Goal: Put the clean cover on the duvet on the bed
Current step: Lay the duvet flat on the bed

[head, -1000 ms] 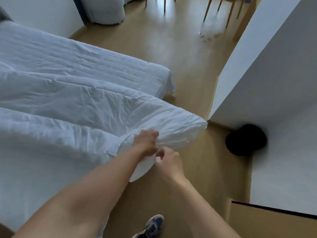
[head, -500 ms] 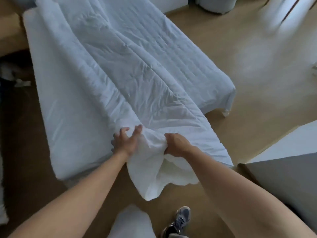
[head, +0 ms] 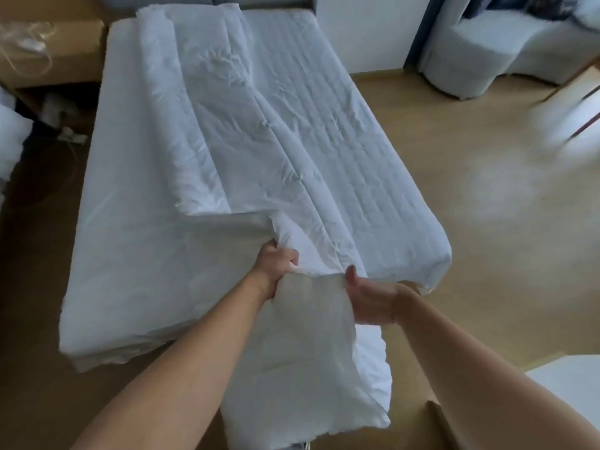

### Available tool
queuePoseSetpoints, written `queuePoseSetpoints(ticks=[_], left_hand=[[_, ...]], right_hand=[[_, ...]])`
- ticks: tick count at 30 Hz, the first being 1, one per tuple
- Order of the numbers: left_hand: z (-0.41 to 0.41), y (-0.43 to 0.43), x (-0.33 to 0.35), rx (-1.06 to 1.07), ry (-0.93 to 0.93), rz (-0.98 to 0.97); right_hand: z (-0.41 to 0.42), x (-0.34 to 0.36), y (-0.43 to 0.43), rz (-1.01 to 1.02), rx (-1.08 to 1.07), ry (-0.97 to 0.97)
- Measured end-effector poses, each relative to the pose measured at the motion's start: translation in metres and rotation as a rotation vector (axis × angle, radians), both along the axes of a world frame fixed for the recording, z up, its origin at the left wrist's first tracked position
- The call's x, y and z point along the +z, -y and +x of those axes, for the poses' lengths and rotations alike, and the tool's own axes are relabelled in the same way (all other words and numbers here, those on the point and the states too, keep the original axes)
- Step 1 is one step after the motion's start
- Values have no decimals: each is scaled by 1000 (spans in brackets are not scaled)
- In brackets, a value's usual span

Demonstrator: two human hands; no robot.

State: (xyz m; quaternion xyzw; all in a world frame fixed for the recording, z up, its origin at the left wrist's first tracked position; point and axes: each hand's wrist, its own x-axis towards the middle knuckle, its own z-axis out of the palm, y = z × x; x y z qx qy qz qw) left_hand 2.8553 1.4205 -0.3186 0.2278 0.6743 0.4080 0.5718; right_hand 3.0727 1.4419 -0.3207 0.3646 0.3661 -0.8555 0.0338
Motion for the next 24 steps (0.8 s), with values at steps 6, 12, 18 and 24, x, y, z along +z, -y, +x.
queuePoseSetpoints(ticks=[6, 12, 18, 24], left_hand=[[78, -28, -4, -536, -246, 143], [92, -48, -19, -520, -48, 62], [130, -177, -11, 120, -249, -114], [266, -321, 12, 134, -96, -221]], right_hand=[[-38, 21, -84, 521, -298, 658], [-23, -14, -147, 991, -120, 807], [84, -18, -213, 1159, -219, 770], [218, -5, -288, 1258, -116, 803]])
